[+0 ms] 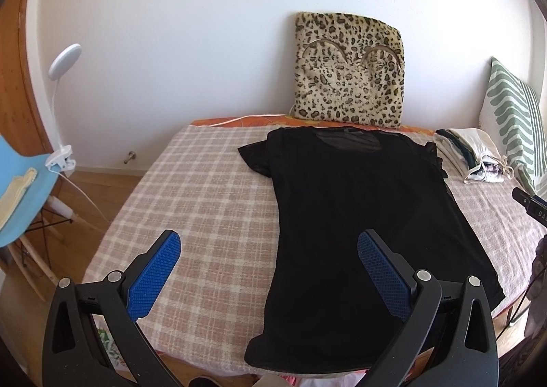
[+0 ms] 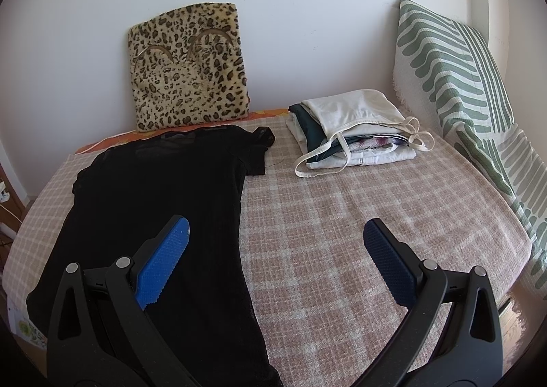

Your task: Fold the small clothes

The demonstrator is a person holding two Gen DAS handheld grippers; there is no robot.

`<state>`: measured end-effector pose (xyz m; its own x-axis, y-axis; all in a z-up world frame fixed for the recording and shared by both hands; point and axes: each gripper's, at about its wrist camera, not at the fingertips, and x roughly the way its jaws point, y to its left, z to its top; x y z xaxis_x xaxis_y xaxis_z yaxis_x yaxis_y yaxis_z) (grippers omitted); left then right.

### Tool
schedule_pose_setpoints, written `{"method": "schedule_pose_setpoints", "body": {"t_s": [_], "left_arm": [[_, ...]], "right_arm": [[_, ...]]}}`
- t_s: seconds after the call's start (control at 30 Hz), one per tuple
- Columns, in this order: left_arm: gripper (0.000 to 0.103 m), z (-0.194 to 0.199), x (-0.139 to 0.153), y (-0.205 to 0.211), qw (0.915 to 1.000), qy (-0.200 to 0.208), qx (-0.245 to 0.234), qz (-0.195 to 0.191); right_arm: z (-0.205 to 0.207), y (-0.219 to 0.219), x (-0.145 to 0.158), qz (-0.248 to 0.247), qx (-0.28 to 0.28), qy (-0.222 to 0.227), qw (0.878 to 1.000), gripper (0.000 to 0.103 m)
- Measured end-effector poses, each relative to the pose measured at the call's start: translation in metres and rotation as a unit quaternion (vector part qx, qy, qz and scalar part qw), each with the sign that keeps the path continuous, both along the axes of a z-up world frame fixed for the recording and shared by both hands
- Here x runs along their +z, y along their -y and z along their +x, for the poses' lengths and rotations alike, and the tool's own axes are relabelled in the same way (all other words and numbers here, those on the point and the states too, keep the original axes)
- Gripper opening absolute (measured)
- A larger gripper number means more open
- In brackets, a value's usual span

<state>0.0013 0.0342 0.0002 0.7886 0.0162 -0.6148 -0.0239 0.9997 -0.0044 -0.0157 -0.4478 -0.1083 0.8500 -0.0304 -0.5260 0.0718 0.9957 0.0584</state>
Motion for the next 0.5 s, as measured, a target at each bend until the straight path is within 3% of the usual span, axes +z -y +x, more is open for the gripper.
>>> {"method": "schedule_pose_setpoints", "body": {"t_s": [0.17,0.27,0.5], "left_arm": [[0.103,0.0,-0.014,-0.012,1.0,-0.006,0.007,0.003],[0.103,-0.001,-0.023,-0.022,0.9998,-0.009,-0.006,-0.016],[0.102,0.0,-0.048,-0.037,0.994,-0.065,-0.059,-0.065]], "right_arm": [[0.004,-0.018,0.01,0.0,0.03,0.01,1.0,0.103],[0.005,-0.034,0.011,-0.007,0.065,0.012,0.998,0.103],[0.036,-0.071,0.01,0.033,0.15,-0.038,0.987,0.103]]}}
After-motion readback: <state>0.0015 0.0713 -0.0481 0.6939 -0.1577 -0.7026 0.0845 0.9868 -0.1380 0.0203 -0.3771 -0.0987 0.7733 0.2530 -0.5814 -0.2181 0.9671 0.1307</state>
